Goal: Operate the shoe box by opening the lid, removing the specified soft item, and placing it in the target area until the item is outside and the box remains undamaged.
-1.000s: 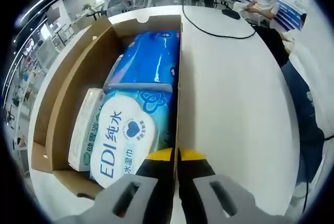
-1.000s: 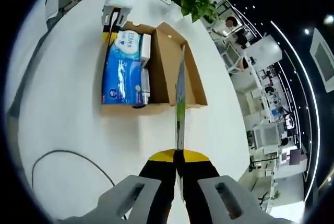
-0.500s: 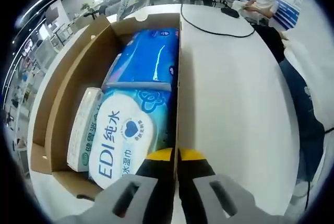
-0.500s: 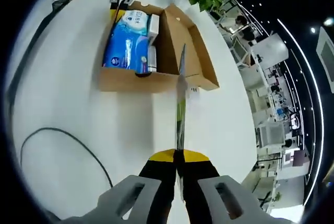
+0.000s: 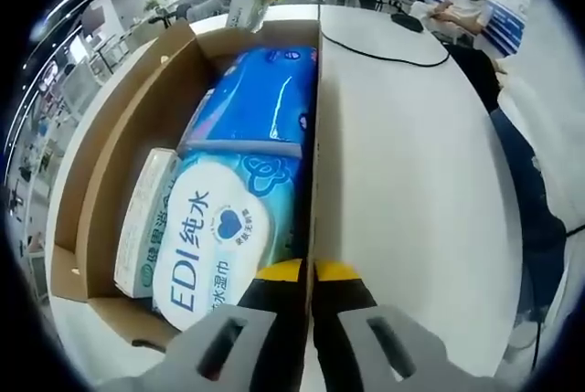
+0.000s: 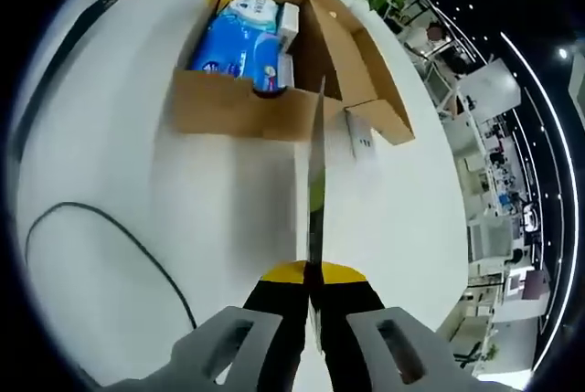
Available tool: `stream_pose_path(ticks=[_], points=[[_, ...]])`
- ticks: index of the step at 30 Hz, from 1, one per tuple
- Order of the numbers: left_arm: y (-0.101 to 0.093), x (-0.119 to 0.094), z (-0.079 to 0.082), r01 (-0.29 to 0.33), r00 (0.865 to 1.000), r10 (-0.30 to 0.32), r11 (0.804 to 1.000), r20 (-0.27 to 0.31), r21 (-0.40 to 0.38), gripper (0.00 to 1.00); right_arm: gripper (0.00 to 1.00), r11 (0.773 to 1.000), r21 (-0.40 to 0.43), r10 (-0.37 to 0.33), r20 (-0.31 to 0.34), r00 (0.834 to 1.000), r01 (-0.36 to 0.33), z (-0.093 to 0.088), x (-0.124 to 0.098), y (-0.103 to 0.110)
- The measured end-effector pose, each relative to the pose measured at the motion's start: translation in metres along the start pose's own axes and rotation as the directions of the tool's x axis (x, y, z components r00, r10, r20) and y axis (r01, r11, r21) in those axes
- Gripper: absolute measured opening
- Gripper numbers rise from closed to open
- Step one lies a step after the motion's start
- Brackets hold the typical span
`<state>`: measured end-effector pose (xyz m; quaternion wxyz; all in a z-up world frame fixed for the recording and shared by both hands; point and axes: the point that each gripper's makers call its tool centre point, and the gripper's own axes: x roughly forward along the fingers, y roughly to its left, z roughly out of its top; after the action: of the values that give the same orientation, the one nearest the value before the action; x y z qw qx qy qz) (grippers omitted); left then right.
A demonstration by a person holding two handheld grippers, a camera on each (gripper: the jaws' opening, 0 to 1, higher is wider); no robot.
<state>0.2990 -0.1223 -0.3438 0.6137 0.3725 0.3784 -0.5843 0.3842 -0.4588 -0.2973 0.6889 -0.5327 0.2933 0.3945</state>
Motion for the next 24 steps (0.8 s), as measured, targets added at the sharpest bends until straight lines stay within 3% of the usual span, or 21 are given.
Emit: stream_pose_path(ticks=[24], points=[[0.001, 0.001, 0.000, 0.001, 1.000, -0.001, 1.000, -0.003, -0.006, 0.01, 0.00, 0.993, -0.004, 0.118, -0.039, 0.992, -0.118, 0.002, 0.007, 0.054]])
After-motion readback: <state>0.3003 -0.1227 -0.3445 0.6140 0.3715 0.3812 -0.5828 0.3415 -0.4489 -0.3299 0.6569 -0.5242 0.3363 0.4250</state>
